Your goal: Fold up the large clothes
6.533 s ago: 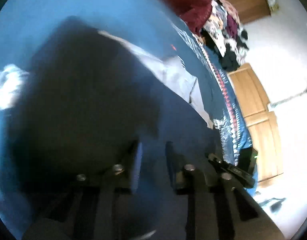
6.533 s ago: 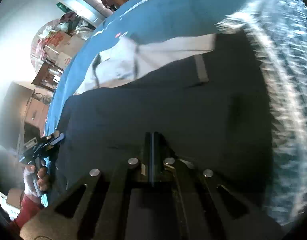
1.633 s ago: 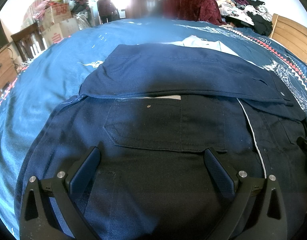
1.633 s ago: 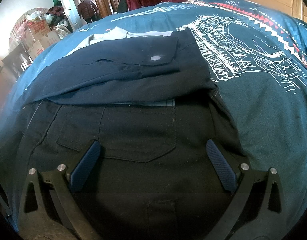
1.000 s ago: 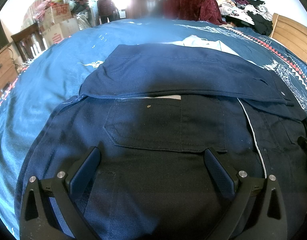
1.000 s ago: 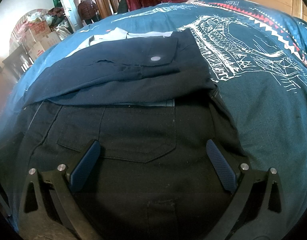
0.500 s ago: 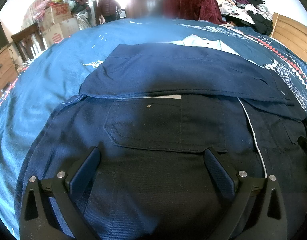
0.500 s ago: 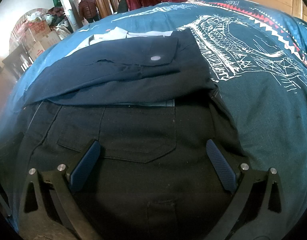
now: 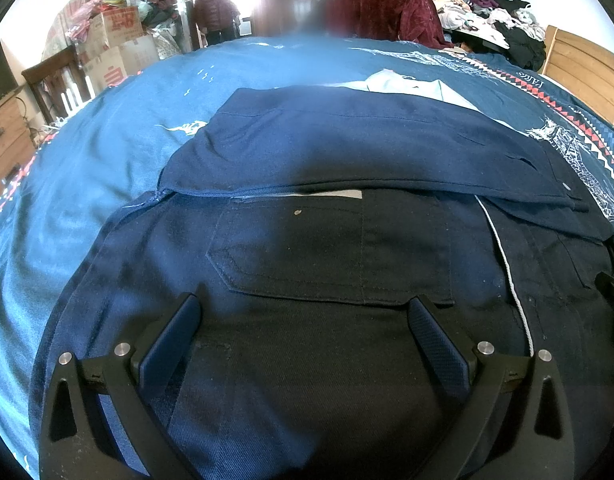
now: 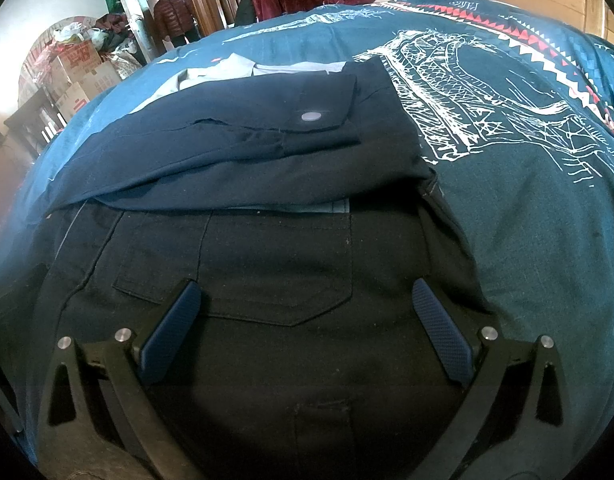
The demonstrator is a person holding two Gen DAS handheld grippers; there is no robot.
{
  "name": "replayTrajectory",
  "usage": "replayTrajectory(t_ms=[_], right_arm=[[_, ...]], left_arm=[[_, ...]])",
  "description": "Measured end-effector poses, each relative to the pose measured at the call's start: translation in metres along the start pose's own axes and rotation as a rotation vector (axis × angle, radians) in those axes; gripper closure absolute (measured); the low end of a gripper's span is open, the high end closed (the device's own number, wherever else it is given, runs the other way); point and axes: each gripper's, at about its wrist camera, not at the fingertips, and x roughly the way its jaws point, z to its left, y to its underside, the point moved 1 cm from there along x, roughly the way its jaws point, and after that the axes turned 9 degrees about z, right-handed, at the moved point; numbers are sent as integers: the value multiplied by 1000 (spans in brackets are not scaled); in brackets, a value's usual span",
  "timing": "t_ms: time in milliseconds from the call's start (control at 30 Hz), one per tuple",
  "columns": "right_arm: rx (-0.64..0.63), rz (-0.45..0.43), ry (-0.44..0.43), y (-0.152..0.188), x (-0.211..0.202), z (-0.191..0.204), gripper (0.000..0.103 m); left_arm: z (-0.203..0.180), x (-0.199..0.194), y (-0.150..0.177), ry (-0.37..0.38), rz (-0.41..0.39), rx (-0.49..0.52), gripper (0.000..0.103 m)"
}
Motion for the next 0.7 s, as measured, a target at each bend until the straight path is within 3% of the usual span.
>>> replayTrajectory(t_ms=[700], right_arm=[[0,-1,-3,-1,1,0,0]], left_arm=[[1,0,0,0,1,2,0]])
